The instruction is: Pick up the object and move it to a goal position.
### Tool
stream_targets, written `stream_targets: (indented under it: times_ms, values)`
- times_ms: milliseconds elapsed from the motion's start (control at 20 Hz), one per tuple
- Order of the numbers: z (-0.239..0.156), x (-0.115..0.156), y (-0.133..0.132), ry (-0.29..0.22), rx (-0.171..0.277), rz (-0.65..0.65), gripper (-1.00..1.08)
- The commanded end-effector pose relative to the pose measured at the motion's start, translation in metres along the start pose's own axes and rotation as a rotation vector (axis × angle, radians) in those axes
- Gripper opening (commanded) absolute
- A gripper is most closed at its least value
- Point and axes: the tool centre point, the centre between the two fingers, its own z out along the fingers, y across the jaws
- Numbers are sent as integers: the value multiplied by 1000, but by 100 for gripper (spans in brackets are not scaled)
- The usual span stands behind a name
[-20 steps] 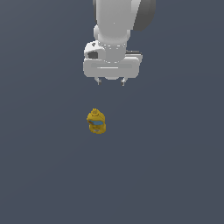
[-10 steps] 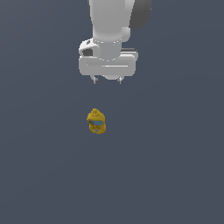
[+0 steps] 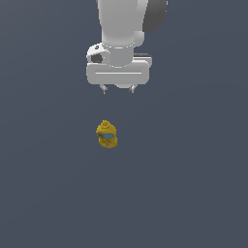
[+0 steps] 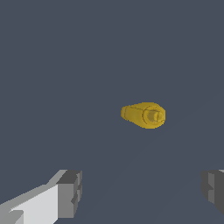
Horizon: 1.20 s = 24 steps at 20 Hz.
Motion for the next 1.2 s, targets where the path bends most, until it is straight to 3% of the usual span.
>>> stream_targets:
  times_ms: [0, 450, 1150]
  values:
    - [1, 1, 1, 0, 1, -19, 100]
    - [10, 6, 6, 1, 4, -152, 100]
    - [33, 17, 20, 4, 10, -472, 100]
